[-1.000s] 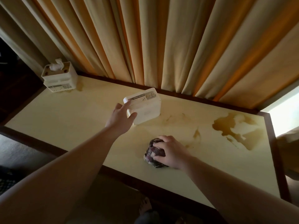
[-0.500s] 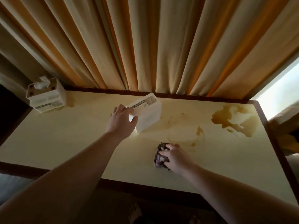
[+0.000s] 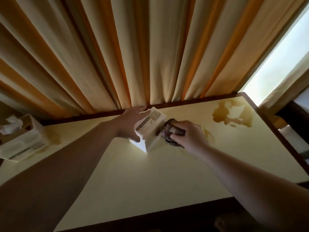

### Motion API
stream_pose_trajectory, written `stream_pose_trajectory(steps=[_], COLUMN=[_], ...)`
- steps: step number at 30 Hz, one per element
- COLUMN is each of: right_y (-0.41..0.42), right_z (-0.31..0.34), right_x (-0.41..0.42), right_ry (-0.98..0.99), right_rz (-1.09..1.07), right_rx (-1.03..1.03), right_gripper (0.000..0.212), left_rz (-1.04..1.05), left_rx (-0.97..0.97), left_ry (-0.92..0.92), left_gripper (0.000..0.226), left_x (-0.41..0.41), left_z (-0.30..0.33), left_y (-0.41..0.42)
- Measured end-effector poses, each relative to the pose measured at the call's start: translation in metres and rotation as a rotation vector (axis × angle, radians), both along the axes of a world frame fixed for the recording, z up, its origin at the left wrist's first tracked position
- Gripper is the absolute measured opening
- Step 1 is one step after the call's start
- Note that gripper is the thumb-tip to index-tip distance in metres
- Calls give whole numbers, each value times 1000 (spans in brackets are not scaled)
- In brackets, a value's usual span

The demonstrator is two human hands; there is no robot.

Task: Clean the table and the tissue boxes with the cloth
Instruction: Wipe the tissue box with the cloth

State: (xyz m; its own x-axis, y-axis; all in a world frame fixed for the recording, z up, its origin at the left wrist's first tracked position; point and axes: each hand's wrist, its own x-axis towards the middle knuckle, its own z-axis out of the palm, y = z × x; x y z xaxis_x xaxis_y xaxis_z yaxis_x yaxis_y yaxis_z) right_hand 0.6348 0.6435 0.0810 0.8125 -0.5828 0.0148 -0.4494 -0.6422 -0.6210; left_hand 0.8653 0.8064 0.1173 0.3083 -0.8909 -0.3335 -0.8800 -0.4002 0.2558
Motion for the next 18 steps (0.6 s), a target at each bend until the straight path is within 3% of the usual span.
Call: stream_pose_trajectory(steps=[9, 18], right_y=[-10, 35], right_z=[-2, -43], right_x=[61, 47], right_ry=[-103, -331], right_rz=[-150, -207], right_rx=[1, 219], right_gripper=[53, 44], left_rz=[-351, -154], left_rx=[189, 118], left_ry=[-218, -43], left_gripper=[149, 147], left_x=[12, 21], left_z=[14, 0], left_y=[-67, -56])
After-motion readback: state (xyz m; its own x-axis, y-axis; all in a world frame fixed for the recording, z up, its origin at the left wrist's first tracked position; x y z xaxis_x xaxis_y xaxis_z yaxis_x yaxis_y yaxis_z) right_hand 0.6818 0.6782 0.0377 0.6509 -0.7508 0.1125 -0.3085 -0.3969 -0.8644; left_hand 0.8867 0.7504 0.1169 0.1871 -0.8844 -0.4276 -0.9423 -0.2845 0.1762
